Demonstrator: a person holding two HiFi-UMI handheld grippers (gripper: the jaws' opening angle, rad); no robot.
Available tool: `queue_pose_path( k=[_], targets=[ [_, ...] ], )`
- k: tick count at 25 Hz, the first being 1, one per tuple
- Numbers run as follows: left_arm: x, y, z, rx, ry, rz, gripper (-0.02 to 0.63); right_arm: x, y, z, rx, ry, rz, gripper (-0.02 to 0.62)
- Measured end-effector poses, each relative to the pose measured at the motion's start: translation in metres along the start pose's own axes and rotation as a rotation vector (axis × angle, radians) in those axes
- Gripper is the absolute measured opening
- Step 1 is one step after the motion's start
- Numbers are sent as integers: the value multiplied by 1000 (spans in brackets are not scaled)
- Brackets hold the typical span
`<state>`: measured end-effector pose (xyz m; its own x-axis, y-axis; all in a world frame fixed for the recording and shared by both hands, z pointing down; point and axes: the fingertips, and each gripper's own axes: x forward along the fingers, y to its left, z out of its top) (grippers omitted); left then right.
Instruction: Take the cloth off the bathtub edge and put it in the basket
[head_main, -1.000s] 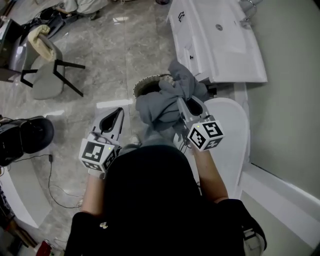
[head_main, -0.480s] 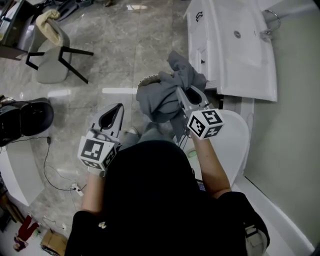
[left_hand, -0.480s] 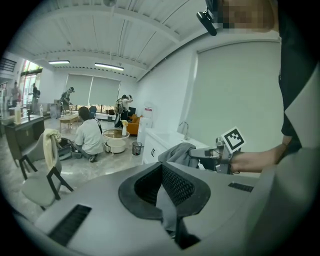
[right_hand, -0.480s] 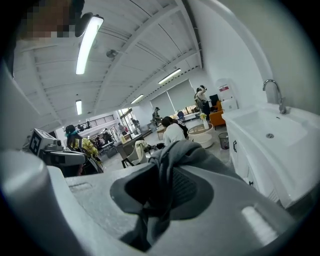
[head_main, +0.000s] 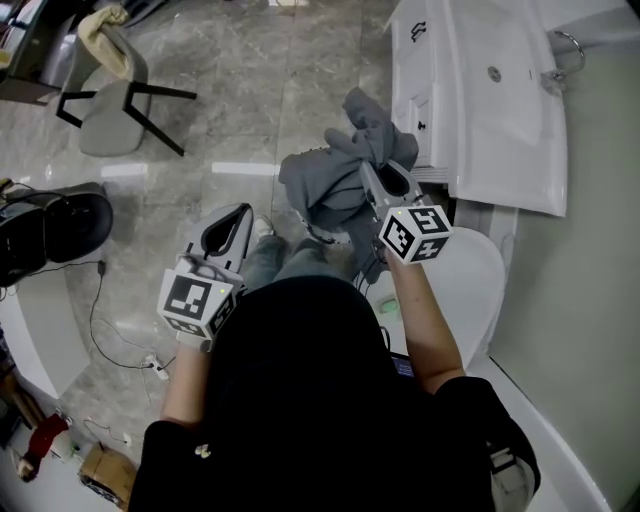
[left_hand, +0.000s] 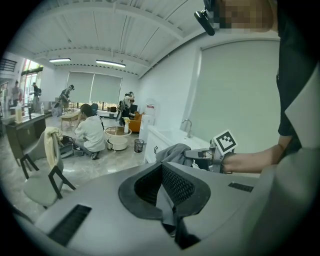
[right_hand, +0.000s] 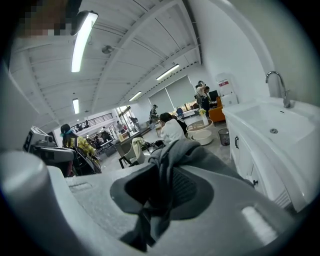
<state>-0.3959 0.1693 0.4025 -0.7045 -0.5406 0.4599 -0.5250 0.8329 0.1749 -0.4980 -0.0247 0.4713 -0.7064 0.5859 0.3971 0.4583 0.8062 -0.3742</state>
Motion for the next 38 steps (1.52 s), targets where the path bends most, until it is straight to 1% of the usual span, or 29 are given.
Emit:
queue_pose_path(
  k=[4, 12, 18, 28, 32, 36, 38],
  targets=[
    [-1, 15, -4, 8, 20, -14, 12, 15, -7, -24, 21, 30, -37, 77],
    [12, 37, -24, 20, 68, -42, 12, 38, -33, -92, 64, 116, -108, 77],
    [17, 38, -47, 29, 100, -73, 12, 43, -51, -159, 97, 204, -160, 77],
    [20, 41, -86, 20, 149, -116, 12, 62, -79, -257, 141, 338, -239, 78],
    [15, 44, -100, 21, 170, -125, 12, 71, -91, -295, 170, 391, -273, 80],
    [11, 49, -119, -13, 211, -116, 12, 83, -109, -331, 194, 433, -321, 80],
    [9, 51, -129, 1, 216, -127, 12, 89, -117, -346, 198, 452, -343, 81]
  ],
)
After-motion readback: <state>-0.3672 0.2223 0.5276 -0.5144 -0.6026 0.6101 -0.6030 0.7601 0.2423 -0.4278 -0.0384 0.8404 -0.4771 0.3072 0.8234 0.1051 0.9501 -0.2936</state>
